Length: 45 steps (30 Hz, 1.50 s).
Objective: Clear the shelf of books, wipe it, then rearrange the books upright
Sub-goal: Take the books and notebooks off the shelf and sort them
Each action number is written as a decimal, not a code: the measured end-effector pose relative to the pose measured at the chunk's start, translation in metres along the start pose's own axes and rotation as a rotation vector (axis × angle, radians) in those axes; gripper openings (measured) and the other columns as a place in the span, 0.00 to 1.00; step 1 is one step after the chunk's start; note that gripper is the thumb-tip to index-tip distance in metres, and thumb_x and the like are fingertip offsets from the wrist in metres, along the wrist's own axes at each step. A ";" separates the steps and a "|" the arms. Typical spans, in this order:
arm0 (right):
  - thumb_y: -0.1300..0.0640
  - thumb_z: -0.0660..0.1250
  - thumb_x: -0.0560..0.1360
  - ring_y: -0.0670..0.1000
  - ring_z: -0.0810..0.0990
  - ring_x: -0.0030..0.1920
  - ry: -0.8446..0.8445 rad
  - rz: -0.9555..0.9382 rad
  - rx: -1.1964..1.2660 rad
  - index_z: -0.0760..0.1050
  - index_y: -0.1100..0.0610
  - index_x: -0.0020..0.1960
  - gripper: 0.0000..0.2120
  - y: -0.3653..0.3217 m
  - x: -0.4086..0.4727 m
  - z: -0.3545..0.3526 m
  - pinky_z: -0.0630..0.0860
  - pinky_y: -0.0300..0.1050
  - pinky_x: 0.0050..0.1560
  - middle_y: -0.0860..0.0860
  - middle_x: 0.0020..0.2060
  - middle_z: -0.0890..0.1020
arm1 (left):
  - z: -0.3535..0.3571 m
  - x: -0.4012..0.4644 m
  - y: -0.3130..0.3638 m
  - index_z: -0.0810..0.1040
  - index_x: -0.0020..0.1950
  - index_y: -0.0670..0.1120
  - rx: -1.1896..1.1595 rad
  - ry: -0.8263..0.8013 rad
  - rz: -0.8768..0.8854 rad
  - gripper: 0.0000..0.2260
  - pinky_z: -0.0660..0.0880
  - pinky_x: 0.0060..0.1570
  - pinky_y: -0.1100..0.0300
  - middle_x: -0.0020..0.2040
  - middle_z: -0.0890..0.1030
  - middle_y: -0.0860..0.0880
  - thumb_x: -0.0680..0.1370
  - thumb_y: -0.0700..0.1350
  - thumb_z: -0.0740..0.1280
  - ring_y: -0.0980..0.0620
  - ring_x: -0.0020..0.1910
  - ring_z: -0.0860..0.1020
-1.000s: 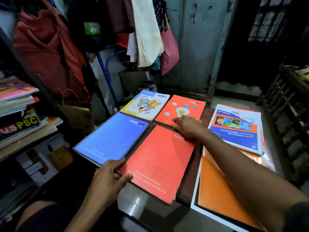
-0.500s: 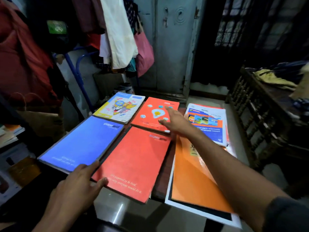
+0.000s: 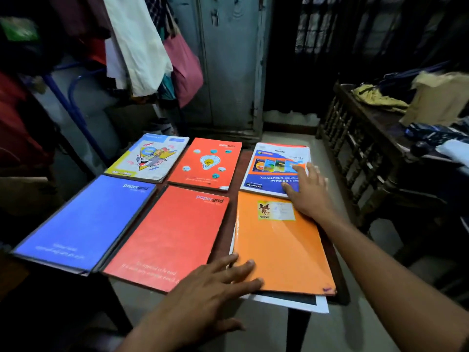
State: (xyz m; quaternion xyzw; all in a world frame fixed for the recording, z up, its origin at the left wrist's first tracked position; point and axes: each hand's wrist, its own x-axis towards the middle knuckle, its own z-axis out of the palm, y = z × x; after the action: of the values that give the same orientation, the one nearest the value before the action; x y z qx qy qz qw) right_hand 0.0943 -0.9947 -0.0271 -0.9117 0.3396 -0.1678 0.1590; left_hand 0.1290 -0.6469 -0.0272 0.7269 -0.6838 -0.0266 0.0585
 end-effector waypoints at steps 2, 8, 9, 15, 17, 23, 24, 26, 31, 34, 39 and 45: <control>0.42 0.63 0.80 0.58 0.54 0.79 0.002 -0.144 -0.037 0.65 0.50 0.75 0.26 -0.004 -0.033 0.000 0.49 0.59 0.78 0.57 0.78 0.60 | 0.012 -0.003 0.000 0.69 0.71 0.66 -0.050 0.153 -0.015 0.23 0.78 0.60 0.61 0.74 0.71 0.62 0.76 0.66 0.62 0.55 0.73 0.70; 0.43 0.51 0.82 0.54 0.61 0.76 -0.115 -0.256 -0.035 0.68 0.52 0.73 0.24 0.001 -0.104 -0.002 0.54 0.60 0.78 0.55 0.73 0.68 | 0.020 -0.006 0.013 0.76 0.56 0.59 -0.138 0.356 -0.083 0.09 0.79 0.49 0.65 0.62 0.76 0.64 0.77 0.55 0.64 0.59 0.64 0.74; 0.46 0.54 0.83 0.53 0.61 0.76 -0.131 -0.250 -0.045 0.68 0.52 0.73 0.21 0.001 -0.104 -0.003 0.54 0.59 0.78 0.54 0.73 0.67 | 0.020 -0.007 0.015 0.76 0.56 0.59 -0.119 0.355 -0.082 0.09 0.76 0.51 0.68 0.61 0.76 0.63 0.77 0.55 0.63 0.59 0.64 0.75; 0.45 0.58 0.83 0.52 0.69 0.64 -0.136 -0.269 -0.219 0.69 0.50 0.69 0.17 -0.016 -0.082 -0.010 0.65 0.53 0.69 0.50 0.63 0.73 | 0.020 -0.007 0.024 0.74 0.57 0.59 -0.078 0.297 -0.154 0.10 0.81 0.38 0.62 0.63 0.76 0.62 0.78 0.58 0.60 0.59 0.64 0.75; 0.46 0.59 0.82 0.54 0.71 0.61 -0.110 -0.257 -0.259 0.70 0.51 0.66 0.16 -0.022 -0.075 -0.009 0.67 0.53 0.64 0.52 0.60 0.74 | 0.018 -0.008 0.029 0.74 0.56 0.59 -0.089 0.290 -0.165 0.10 0.81 0.36 0.62 0.63 0.75 0.63 0.77 0.59 0.61 0.60 0.63 0.75; 0.43 0.53 0.77 0.55 0.73 0.55 -0.072 -0.288 -0.293 0.73 0.56 0.65 0.25 -0.030 -0.069 -0.001 0.68 0.52 0.58 0.54 0.56 0.76 | 0.016 -0.011 0.035 0.74 0.56 0.60 -0.052 0.270 -0.182 0.11 0.81 0.33 0.61 0.63 0.75 0.63 0.77 0.59 0.58 0.61 0.61 0.76; 0.42 0.54 0.78 0.55 0.72 0.56 -0.079 -0.289 -0.313 0.73 0.56 0.66 0.25 -0.030 -0.067 -0.001 0.68 0.53 0.58 0.54 0.56 0.75 | 0.014 -0.011 0.034 0.75 0.56 0.60 -0.056 0.265 -0.188 0.12 0.81 0.33 0.61 0.62 0.75 0.63 0.77 0.59 0.58 0.61 0.61 0.76; 0.42 0.57 0.79 0.55 0.71 0.57 -0.098 -0.293 -0.331 0.73 0.55 0.66 0.23 -0.030 -0.061 -0.001 0.68 0.53 0.60 0.54 0.57 0.74 | 0.011 -0.010 0.034 0.74 0.56 0.60 -0.080 0.244 -0.201 0.12 0.81 0.33 0.59 0.62 0.75 0.63 0.76 0.60 0.58 0.60 0.60 0.76; 0.42 0.65 0.78 0.55 0.70 0.64 0.058 -0.169 -0.103 0.74 0.50 0.66 0.20 -0.017 -0.042 -0.012 0.67 0.53 0.65 0.52 0.60 0.73 | -0.001 -0.014 0.031 0.74 0.58 0.63 -0.073 0.156 -0.178 0.17 0.77 0.29 0.67 0.62 0.74 0.65 0.74 0.67 0.60 0.62 0.56 0.77; 0.39 0.70 0.75 0.57 0.68 0.68 -0.024 0.011 -0.007 0.70 0.47 0.72 0.29 0.012 -0.022 -0.020 0.67 0.52 0.68 0.54 0.66 0.70 | -0.022 -0.002 0.022 0.73 0.63 0.65 -0.090 0.244 -0.267 0.23 0.78 0.37 0.64 0.63 0.74 0.66 0.74 0.74 0.56 0.65 0.57 0.74; 0.47 0.70 0.78 0.57 0.66 0.74 -0.125 0.018 0.171 0.69 0.52 0.76 0.28 0.045 -0.011 -0.010 0.62 0.46 0.72 0.57 0.73 0.69 | -0.050 0.026 -0.019 0.72 0.66 0.65 -0.277 0.286 -0.431 0.21 0.76 0.55 0.57 0.62 0.74 0.67 0.76 0.70 0.59 0.63 0.57 0.75; 0.49 0.66 0.81 0.56 0.63 0.75 -0.124 0.026 0.183 0.65 0.54 0.78 0.27 0.052 -0.013 -0.008 0.62 0.48 0.73 0.55 0.76 0.67 | -0.046 0.059 -0.036 0.76 0.65 0.60 -0.370 0.224 -0.485 0.17 0.78 0.59 0.54 0.62 0.78 0.62 0.77 0.59 0.69 0.63 0.59 0.77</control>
State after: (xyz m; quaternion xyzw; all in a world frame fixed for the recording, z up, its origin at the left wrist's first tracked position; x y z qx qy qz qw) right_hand 0.0528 -1.0248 -0.0433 -0.8975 0.3242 -0.1392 0.2646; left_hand 0.1738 -0.7010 0.0164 0.8439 -0.4637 -0.0836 0.2566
